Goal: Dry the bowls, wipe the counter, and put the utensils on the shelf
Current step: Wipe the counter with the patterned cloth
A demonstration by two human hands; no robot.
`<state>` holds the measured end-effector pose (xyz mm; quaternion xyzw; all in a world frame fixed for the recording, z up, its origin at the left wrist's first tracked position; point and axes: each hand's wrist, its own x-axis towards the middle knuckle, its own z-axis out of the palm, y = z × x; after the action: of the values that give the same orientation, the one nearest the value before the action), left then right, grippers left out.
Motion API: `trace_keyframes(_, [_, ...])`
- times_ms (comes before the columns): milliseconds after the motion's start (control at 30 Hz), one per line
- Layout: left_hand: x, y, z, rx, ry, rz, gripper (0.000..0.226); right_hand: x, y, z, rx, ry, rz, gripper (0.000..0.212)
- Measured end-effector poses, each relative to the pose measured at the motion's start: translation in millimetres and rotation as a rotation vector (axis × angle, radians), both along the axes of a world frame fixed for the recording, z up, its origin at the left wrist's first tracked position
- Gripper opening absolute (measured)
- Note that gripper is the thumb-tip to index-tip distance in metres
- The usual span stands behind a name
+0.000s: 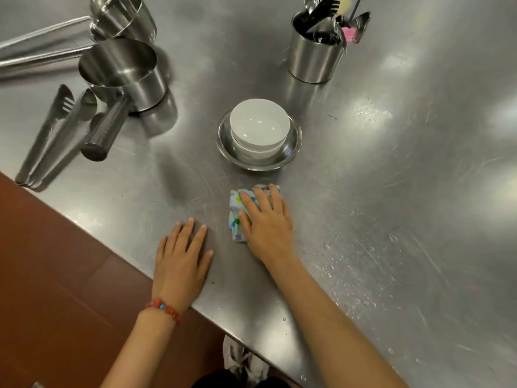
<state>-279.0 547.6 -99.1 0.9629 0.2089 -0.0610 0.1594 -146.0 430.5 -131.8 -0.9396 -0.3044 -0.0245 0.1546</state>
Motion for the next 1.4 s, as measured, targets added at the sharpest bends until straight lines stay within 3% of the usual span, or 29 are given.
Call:
trace_keyframes(100, [-7,9,-4,-0.003,0.004,-0.009,0.091,11,-9,-3,-0.043,0.071,0.115,0.043])
trace_keyframes(233, [-9,13,-4,-0.010,0.019,-0.044,0.070,28,11,0,-0.021,0.083,-0.211,0.042])
trace_keyframes(300, [-10,14,-4,-0.013,0.028,-0.056,0.070,13,29,3,0.004,0.072,-0.291,0.041])
trace_keyframes(433, [-11,19,-5,-0.022,0.054,-0.098,0.064,-24,43,1,-0.012,-0.030,-0.128,0.035])
trace_keyframes(567, [-17,27,-10,-0.004,0.050,-0.161,0.065,-21,34,3,0.000,0.074,-0.091,0.040])
trace_keyframes(733, [-21,32,-10,0.014,-0.017,-0.236,0.054,-13,-24,6,0.006,0.098,-0.499,0.042])
trace_keyframes(833, [-23,34,-7,0.008,-0.025,-0.301,0.053,-35,-20,9,-0.004,0.095,-0.611,0.043])
trace_keyframes(1033, [-19,35,-7,0.020,-0.032,-0.388,0.053,-105,2,10,-0.043,0.041,-0.301,0.040])
trace_keyframes(1267, [-20,36,-13,0.021,-0.088,-0.429,0.053,-112,-74,10,0.024,0.105,-0.869,0.040])
trace_keyframes(1333, [-20,35,-13,0.017,-0.098,-0.423,0.053,-124,-48,12,0.025,0.100,-0.867,0.040])
trace_keyframes(1400, [-21,35,-14,0.016,-0.103,-0.424,0.053,-141,-13,13,0.010,0.078,-0.731,0.039])
